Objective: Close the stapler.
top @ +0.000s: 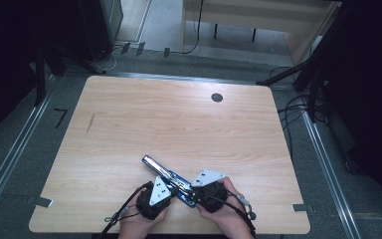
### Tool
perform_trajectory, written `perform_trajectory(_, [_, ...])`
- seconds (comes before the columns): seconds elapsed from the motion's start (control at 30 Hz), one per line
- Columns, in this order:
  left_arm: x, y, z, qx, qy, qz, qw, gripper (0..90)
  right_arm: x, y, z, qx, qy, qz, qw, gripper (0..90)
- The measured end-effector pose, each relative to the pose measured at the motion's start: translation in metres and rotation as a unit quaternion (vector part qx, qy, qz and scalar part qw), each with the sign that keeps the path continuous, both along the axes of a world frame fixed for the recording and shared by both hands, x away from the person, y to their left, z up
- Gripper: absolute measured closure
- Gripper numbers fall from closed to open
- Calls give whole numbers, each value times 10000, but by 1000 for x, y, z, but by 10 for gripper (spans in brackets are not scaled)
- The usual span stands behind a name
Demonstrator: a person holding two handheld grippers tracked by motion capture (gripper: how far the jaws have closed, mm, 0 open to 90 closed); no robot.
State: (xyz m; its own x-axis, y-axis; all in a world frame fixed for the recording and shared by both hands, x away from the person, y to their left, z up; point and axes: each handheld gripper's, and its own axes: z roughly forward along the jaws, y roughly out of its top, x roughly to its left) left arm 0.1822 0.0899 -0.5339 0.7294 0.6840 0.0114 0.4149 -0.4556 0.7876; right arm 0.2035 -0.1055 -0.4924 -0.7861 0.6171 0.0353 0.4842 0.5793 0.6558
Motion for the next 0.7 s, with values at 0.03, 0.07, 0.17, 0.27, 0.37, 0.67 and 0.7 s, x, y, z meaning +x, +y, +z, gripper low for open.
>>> perform_trajectory(0.03, [0,0,0,-4,2,6,10000,900,0,1,0,-15,6,24,10000,799])
perform_trajectory(0.07, [0,0,0,-2,2,5,10000,900,0,1,0,-15,6,24,10000,799])
perform_trajectory(0.17, [0,0,0,-9,2,7,10000,900,0,1,0,-41,-3,10,10000,799])
perform_trajectory(0.27, [0,0,0,0,-1,-2,10000,900,0,1,0,-51,-10,36,10000,799])
perform_trajectory(0.37, [0,0,0,-5,3,6,10000,900,1,1,0,-97,-33,128,9999,799])
perform_trajectory(0.67, [0,0,0,3,-4,-2,10000,900,2,0,0,-77,14,214,9997,799])
perform_trajectory(0.7, [0,0,0,1,-1,3,10000,900,2,0,0,-74,21,229,9997,799])
